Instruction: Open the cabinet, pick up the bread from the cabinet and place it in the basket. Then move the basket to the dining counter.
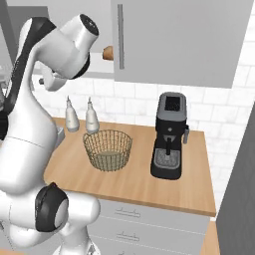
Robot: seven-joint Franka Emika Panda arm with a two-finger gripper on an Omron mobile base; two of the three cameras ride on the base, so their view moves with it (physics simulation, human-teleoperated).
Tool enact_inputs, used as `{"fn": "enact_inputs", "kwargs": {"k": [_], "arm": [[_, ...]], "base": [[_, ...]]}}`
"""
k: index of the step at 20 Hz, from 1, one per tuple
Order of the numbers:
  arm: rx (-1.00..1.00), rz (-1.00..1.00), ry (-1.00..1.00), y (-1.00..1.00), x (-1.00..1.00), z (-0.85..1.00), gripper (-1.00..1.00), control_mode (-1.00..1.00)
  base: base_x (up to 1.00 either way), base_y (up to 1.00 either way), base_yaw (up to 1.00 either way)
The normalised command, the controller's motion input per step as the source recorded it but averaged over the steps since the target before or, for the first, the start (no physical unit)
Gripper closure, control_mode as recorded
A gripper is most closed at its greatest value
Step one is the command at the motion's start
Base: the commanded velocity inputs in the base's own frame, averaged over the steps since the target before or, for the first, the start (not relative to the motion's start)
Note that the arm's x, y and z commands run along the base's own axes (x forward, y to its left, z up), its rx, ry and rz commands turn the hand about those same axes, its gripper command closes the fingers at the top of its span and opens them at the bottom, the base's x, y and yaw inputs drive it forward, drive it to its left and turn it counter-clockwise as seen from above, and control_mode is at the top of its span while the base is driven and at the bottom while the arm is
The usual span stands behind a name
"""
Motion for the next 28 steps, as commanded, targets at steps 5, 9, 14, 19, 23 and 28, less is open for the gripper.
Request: {"fn": "enact_inputs", "kwargs": {"k": [5, 9, 14, 19, 23, 28], "arm": [[0.33, 0.25, 0.16, 0.86, -0.01, 0.00, -1.00, -1.00], [0.31, 0.24, 0.10, 0.90, -0.38, -0.07, -1.00, -1.00], [0.06, 0.03, -0.07, 1.00, -0.39, -0.01, -1.00, -1.00], [-0.05, -0.23, -0.19, 0.92, 0.17, 0.00, -1.00, -1.00], [-0.08, -0.09, -0.07, -0.78, -0.02, 0.04, -1.00, -1.00], [-0.19, 0.00, -0.23, -1.00, -0.04, 0.00, -1.00, -1.00]], "base": [[0.00, 0.00, 0.00], [0.00, 0.00, 0.00], [0.00, 0.00, 0.00], [0.00, 0.00, 0.00], [0.00, 0.00, 0.00], [0.00, 0.00, 0.00]]}}
